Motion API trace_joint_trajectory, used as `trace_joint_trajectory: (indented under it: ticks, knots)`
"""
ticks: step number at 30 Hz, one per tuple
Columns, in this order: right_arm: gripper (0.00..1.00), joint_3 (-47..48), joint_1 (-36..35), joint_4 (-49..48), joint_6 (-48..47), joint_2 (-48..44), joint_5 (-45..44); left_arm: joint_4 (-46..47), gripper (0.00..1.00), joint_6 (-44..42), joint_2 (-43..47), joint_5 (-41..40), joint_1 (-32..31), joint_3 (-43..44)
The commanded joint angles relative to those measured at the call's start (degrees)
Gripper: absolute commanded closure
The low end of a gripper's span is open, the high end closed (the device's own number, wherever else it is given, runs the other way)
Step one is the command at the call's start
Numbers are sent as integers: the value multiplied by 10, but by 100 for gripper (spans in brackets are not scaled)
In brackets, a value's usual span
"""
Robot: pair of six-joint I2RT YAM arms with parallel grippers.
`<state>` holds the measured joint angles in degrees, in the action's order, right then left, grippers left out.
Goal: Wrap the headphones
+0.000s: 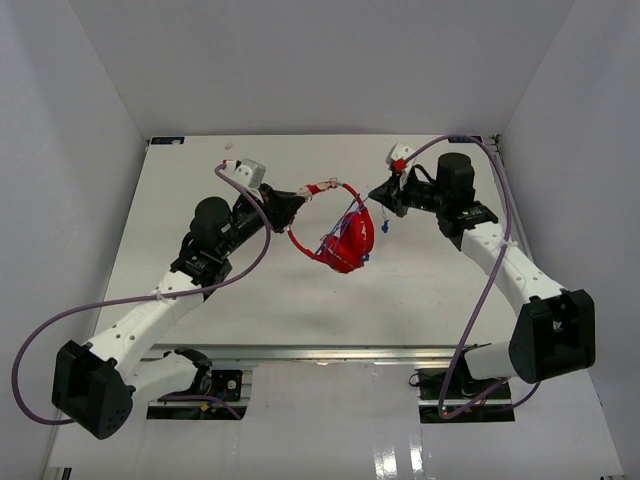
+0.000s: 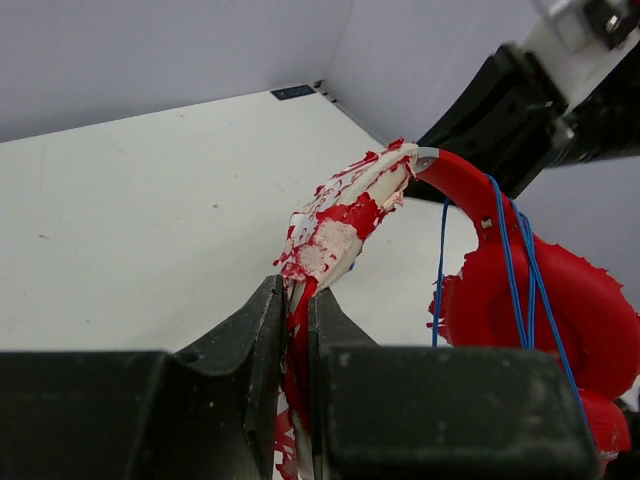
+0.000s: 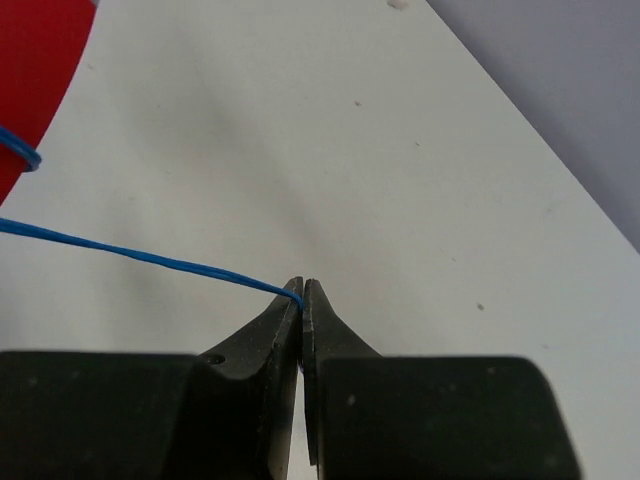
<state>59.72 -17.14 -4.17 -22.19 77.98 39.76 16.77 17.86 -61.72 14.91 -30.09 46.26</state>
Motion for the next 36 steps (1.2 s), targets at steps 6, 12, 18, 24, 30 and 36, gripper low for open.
trace_joint_trajectory:
  ticks: [6, 12, 18, 24, 30, 36]
  knots:
    - [92, -84, 11, -441, 431, 48, 232, 197, 100, 293, -31, -27, -2, 30]
    - [92, -98, 1, -680, 657, 96, 235, 282, 100, 380, -102, -62, -14, 56]
    - [92, -108, -20, -722, 688, 108, 229, 294, 100, 396, -151, -106, -34, 119]
    - [91, -150, -36, -728, 675, 106, 221, 274, 100, 418, -154, -199, -35, 141]
    - [92, -157, -45, -732, 678, 98, 216, 259, 100, 445, -160, -254, -35, 157]
    - [92, -173, -50, -716, 665, 72, 208, 220, 100, 413, -161, -312, -34, 181]
